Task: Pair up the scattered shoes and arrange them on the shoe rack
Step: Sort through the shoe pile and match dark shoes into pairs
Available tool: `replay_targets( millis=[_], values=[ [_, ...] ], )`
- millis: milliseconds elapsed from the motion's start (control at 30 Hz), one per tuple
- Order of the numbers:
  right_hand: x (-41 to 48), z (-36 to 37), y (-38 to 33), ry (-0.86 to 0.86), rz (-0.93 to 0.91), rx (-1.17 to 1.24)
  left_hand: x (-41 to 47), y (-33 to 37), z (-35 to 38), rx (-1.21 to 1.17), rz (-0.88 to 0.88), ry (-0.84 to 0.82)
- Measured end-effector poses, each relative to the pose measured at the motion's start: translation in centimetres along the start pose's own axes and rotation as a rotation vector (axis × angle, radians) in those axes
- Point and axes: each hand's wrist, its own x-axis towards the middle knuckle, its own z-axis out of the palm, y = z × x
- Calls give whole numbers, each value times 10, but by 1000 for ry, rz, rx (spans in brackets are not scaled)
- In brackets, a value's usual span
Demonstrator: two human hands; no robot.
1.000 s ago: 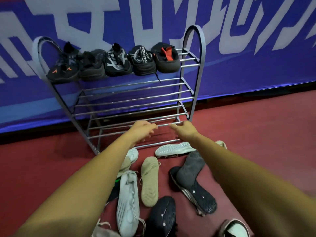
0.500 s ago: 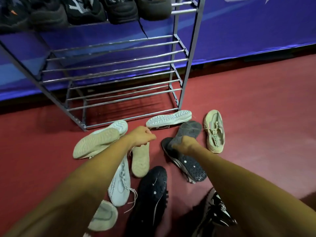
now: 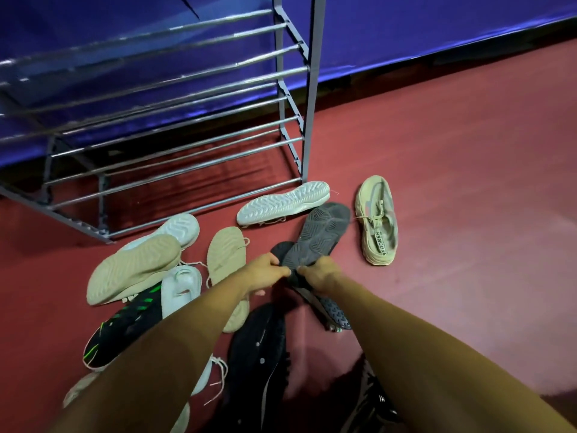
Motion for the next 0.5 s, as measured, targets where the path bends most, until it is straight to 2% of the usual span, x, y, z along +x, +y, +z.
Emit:
replay_targets(
  millis=[100,200,333,500],
  values=[
    [9,7,4,-3,26,47,5,2,13,-225,-91,-118],
    [17,10,6,-9,66,116,11,1,17,-372,-128,-111],
    [18,7,2,-7,118,275,9,0,19,-403,-124,-87],
    [6,-10,3,-22,112,340,-4,4,18,-408,-72,-63]
  ],
)
